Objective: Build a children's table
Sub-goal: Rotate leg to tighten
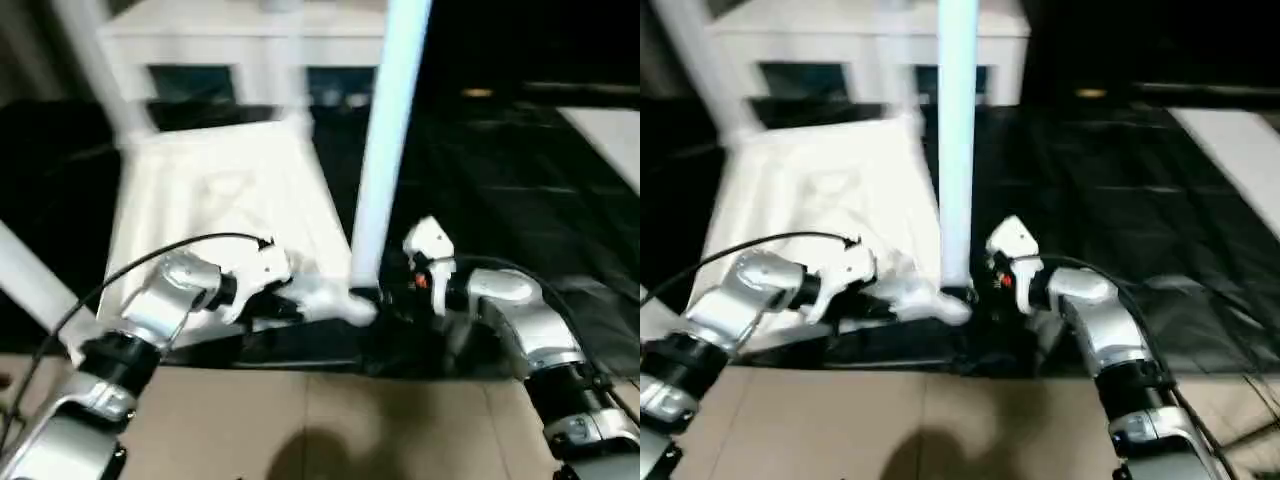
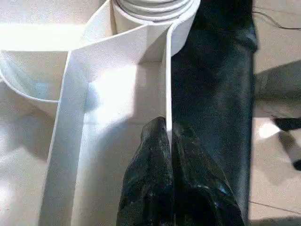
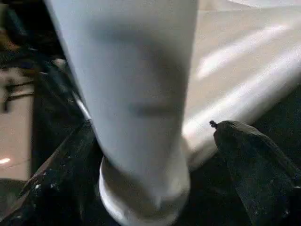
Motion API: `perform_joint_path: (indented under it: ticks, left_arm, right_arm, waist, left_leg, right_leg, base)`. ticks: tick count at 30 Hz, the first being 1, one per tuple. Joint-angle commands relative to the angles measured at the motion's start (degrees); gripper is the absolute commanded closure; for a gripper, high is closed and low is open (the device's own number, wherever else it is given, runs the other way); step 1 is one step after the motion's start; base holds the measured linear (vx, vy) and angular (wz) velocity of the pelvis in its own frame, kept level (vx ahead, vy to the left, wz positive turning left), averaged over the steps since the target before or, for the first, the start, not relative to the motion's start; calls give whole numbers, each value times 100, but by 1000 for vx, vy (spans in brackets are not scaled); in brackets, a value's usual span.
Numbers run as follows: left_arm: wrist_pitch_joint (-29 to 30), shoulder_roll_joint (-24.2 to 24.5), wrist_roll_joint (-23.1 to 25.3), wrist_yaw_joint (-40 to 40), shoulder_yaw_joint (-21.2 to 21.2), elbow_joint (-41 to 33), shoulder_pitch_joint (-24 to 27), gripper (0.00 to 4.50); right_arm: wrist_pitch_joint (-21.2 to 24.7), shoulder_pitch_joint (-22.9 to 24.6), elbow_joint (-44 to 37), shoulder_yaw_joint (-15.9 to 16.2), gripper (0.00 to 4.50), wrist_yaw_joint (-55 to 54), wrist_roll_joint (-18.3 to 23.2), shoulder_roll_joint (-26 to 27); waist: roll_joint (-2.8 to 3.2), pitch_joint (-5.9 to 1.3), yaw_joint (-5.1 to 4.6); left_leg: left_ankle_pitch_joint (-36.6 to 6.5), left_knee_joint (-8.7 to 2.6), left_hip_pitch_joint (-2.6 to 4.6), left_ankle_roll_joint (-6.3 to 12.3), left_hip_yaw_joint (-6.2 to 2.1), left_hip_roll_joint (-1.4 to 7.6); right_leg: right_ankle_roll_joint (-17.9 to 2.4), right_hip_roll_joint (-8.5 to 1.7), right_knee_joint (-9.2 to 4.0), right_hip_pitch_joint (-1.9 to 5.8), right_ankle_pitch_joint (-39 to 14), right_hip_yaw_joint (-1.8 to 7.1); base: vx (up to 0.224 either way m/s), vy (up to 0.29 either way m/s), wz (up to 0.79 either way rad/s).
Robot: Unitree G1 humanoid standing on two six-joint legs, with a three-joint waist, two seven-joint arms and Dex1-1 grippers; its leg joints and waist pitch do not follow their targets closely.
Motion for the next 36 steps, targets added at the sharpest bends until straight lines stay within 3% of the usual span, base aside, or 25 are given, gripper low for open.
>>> perform_joint_path:
  ticks: [1,4,9,12,13,14,17,19,21,24,26,27,31,34,36]
  left_arm:
    - [59,-15,-120,-247,-153,-197,18,450]
    - [138,37,-117,-229,-137,-336,114,450]
    - [329,95,-124,-304,-153,-411,174,450]
    - [342,51,-89,-214,-93,-263,148,450]
    - [326,50,-58,-189,-102,-239,141,450]
    - [328,55,-31,-172,-126,-257,147,450]
    - [326,58,-33,-148,-126,-255,150,450]
    - [318,80,-21,-85,-109,-256,173,450]
    - [320,81,-16,-50,-89,-271,191,450]
    - [334,78,-22,-18,-61,-305,210,450]
    - [280,71,5,14,-51,-209,182,450]
    - [274,63,7,33,-41,-169,171,450]
    - [282,57,30,45,-61,-95,144,450]
    - [303,53,39,88,-57,-72,150,450]
    - [403,-53,104,415,-1,23,130,450]
  right_arm:
    - [55,-19,-149,84,56,299,69,-155]
    - [-51,-26,-122,331,56,678,-53,-347]
    - [-215,-116,66,438,56,787,-216,-348]
    - [-250,-177,187,494,56,771,-251,-311]
    - [-253,-199,218,500,56,775,-252,-310]
    - [-255,-249,260,521,72,834,-221,-344]
    - [-294,-268,289,539,99,874,-248,-369]
    - [-394,-301,386,571,109,906,-335,-381]
    - [-465,-328,463,592,135,916,-383,-385]
    - [-542,-356,516,623,162,935,-420,-406]
    - [-558,-405,584,626,176,964,-425,-398]
    - [-585,-429,629,644,180,971,-450,-399]
    - [-680,-488,754,688,187,1024,-522,-403]
    - [-648,-456,729,677,189,1028,-491,-381]
    - [-414,-408,710,479,189,529,-409,-173]
  waist:
    - [-15,-429,1]
    - [-42,-419,24]
    - [-64,-385,-5]
    - [-43,-373,-17]
    - [0,-371,-9]
    - [-73,-379,-21]
    - [-59,-373,-16]
    - [-102,-377,-23]
    - [-81,-374,-16]
    - [-139,-368,-14]
    - [-123,-362,-19]
    - [-86,-365,-16]
    - [-148,-365,-41]
    - [-145,-366,-31]
    - [-137,-360,-38]
  left_leg:
    - [-764,-296,90,643,95,36]
    - [-752,-284,69,684,97,27]
    - [-1135,-313,50,522,85,32]
    - [-1345,-327,57,378,77,33]
    - [-1388,-331,58,352,71,32]
    - [-1433,-329,52,336,71,31]
    - [-1419,-328,48,345,66,33]
    - [-1385,-319,34,360,71,30]
    - [-1381,-317,39,358,68,29]
    - [-1353,-313,35,380,70,32]
    - [-1423,-324,42,354,68,35]
    - [-1476,-325,51,318,61,37]
    - [-1564,-325,41,307,65,29]
    - [-1528,-325,35,324,61,29]
    - [-1461,-324,29,332,65,21]
  right_leg:
    - [-1712,13,-151,290,151,102]
    - [-1716,3,-141,310,169,98]
    - [-1504,-33,-199,299,-614,105]
    - [-1441,-23,-217,284,-863,112]
    - [-1426,-28,-216,284,-897,112]
    - [-1404,-26,-219,292,-917,113]
    - [-1394,-27,-215,281,-945,119]
    - [-1385,-30,-212,283,-946,119]
    - [-1371,-33,-213,276,-1010,120]
    - [-1326,-39,-212,266,-1150,125]
    - [-1301,-33,-227,258,-1227,126]
    - [-1295,-33,-221,252,-1220,126]
    - [-1304,-20,-227,259,-1174,126]
    - [-1286,-26,-222,263,-1214,130]
    - [-1286,-16,-224,260,-1172,134]
  base:
    - [0,0,0]
    - [0,0,0]
    - [0,0,0]
    - [0,0,0]
    - [0,0,0]
    - [0,0,0]
    - [0,0,0]
    - [0,0,0]
    - [0,0,0]
    - [0,0,0]
    - [0,0,0]
    - [0,0,0]
    - [0,0,0]
    - [0,0,0]
    - [0,0,0]
